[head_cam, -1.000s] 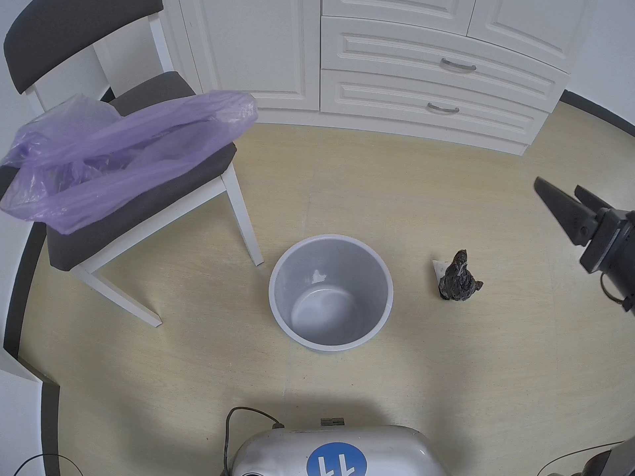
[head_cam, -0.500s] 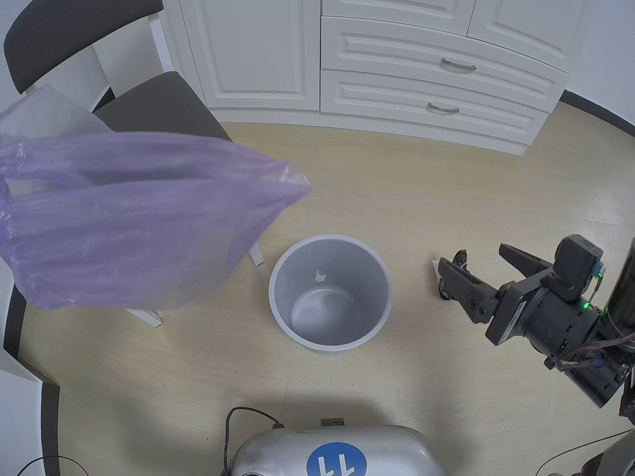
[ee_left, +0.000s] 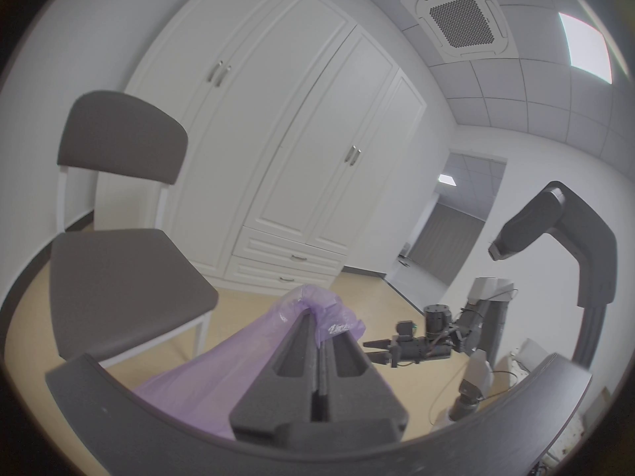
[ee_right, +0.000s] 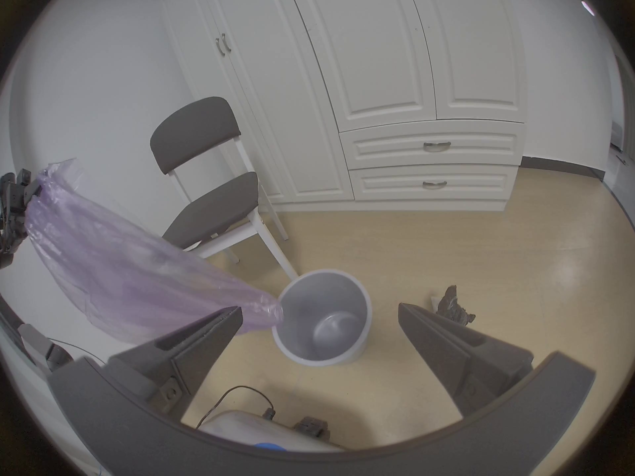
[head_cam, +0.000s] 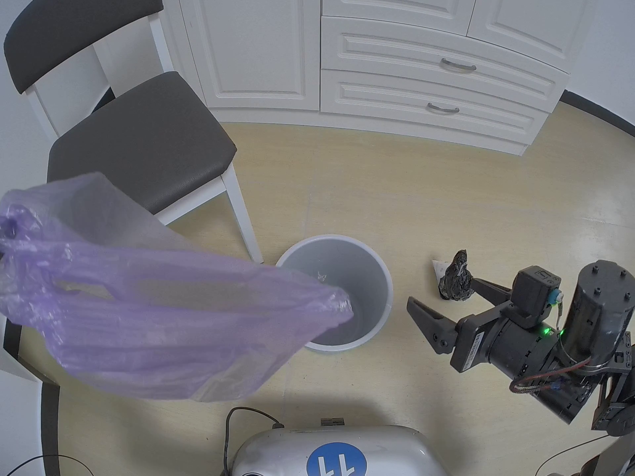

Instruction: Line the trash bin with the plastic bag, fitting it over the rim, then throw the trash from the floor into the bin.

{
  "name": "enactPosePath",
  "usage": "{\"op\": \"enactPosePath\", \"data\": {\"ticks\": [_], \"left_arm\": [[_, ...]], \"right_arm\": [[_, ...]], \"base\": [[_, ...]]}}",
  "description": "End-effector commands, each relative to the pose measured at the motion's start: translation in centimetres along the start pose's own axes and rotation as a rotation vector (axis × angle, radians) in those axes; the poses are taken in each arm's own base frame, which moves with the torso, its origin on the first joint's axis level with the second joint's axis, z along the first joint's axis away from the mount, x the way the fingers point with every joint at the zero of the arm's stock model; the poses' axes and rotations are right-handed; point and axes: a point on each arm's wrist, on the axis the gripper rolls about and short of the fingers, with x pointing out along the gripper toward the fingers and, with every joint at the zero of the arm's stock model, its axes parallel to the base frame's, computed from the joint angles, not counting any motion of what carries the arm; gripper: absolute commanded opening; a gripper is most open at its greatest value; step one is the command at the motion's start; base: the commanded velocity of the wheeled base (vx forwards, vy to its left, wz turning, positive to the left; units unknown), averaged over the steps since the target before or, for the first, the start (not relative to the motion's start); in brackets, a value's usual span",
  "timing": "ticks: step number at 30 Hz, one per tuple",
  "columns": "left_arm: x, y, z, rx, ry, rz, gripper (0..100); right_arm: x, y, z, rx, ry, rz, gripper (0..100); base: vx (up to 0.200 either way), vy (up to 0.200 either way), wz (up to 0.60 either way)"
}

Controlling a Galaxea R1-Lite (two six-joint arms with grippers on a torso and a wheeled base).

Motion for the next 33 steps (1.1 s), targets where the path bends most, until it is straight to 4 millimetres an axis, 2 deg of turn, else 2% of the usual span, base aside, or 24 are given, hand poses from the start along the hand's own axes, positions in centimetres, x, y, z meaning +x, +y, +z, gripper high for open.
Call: {"op": "enactPosePath", "data": {"ticks": [1, 2, 7, 18, 21, 23, 25, 28, 30, 33], "left_arm": [[0.4, -0.2, -0.7, -0.029, 0.049, -0.064, 0], [0.4, -0.2, -0.7, -0.029, 0.049, -0.064, 0], [0.4, -0.2, -0.7, -0.030, 0.048, -0.071, 0], [0.6, -0.1, -0.8, -0.031, 0.056, -0.067, 0], [0.5, -0.2, -0.7, -0.028, 0.051, -0.070, 0], [0.5, -0.2, -0.7, -0.027, 0.048, -0.069, 0], [0.4, -0.2, -0.7, -0.027, 0.046, -0.069, 0], [0.3, -0.2, -0.6, -0.026, 0.044, -0.073, 0], [0.3, -0.3, -0.6, -0.025, 0.041, -0.074, 0], [0.3, -0.3, -0.6, -0.024, 0.041, -0.077, 0]], "right_arm": [[0.7, 0.5, -1.5, -0.017, 0.060, 0.003, 100], [0.7, 0.5, -1.5, -0.017, 0.060, 0.003, 100], [0.8, 3.3, -4.1, -0.074, 0.144, 0.092, 100], [0.5, 3.9, -5.2, -0.073, 0.186, 0.129, 100], [-0.1, 5.6, -7.2, -0.094, 0.256, 0.196, 100], [-0.2, 6.0, -7.8, -0.096, 0.270, 0.209, 100], [-0.8, 7.5, -10.1, -0.114, 0.342, 0.254, 100], [-0.6, 8.1, -12.0, -0.118, 0.405, 0.261, 100], [0.1, 8.4, -12.9, -0.106, 0.427, 0.253, 100], [0.7, 8.4, -13.0, -0.074, 0.401, 0.246, 100]], "base": [[0.000, 0.000, 0.00], [0.000, 0.000, 0.00], [0.000, 0.000, 0.00], [0.000, 0.000, 0.00], [0.000, 0.000, 0.00], [0.000, 0.000, 0.00], [0.000, 0.000, 0.00], [0.000, 0.000, 0.00], [0.000, 0.000, 0.00], [0.000, 0.000, 0.00]]}}
